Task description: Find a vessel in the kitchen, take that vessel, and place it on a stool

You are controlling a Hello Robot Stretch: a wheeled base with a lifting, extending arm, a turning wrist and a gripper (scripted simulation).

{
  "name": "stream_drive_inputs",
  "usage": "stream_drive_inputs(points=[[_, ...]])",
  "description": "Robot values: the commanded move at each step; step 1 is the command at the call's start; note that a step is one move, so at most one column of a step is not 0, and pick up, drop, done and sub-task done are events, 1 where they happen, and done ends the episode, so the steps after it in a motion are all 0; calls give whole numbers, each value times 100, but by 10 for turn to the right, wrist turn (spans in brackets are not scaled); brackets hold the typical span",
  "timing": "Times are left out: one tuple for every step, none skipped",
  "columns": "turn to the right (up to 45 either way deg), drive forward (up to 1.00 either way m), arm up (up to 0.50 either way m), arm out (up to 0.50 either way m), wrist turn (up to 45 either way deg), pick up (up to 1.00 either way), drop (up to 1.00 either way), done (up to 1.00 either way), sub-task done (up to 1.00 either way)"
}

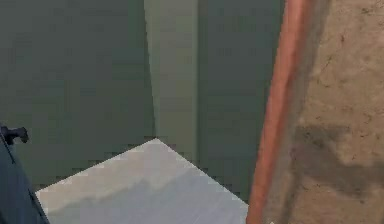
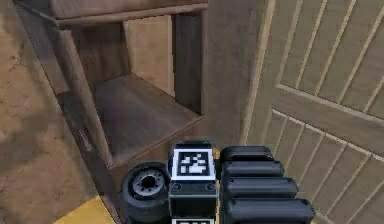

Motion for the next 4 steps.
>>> stream_drive_inputs(points=[[450, 0, 0, 0, 0, 0, 0, 0, 0], [450, 0, 0, 0, 0, 0, 0, 0, 0], [360, 0, 0, 0, 0, 0, 0, 0, 0], [-450, 0, 0, 0, 0, 0, 0, 0, 0]])
